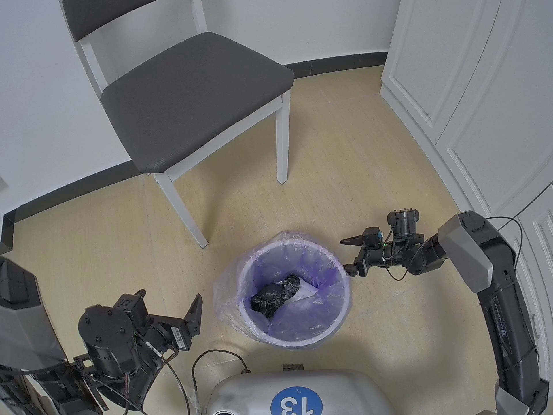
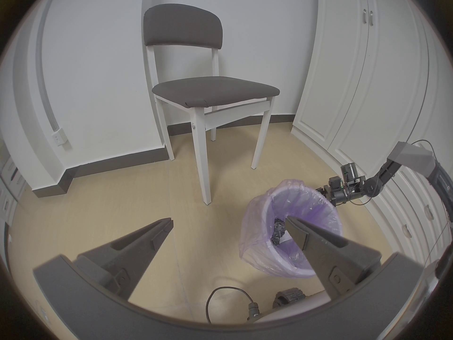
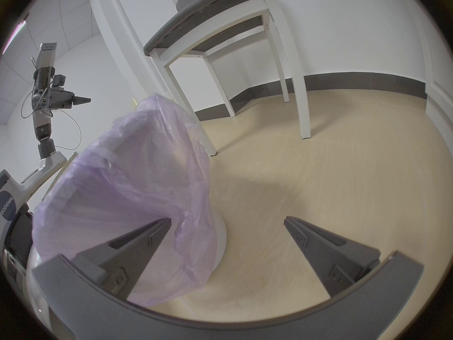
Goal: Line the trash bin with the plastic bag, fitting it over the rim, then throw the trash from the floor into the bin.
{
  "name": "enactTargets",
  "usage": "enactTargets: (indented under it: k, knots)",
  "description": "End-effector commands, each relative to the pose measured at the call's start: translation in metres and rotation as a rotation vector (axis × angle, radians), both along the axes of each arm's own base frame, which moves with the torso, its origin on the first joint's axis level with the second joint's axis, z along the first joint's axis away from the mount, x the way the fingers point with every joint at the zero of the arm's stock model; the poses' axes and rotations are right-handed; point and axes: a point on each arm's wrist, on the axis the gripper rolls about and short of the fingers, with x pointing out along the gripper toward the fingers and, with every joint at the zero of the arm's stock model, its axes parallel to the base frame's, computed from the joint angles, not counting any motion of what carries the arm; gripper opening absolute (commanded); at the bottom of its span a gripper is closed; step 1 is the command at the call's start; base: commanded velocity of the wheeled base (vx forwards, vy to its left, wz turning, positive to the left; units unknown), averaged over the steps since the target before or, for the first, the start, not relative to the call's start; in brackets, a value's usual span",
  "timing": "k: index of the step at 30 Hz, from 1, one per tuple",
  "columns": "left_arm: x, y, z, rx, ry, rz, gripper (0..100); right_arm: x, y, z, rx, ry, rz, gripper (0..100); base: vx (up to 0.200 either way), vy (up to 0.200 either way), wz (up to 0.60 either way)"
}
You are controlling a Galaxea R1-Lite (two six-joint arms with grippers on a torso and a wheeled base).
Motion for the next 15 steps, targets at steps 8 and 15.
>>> enactTargets:
  k: [8, 15]
  knots:
    - [0.04, 0.032, -0.022, -0.036, 0.113, -0.051, 100, -0.042, -0.034, 0.081, -0.048, -0.074, -0.167, 100, 0.0, 0.0, 0.0]
    - [0.063, 0.059, -0.047, -0.128, 0.239, -0.184, 100, -0.071, -0.056, 0.107, -0.052, -0.115, -0.279, 100, 0.0, 0.0, 0.0]
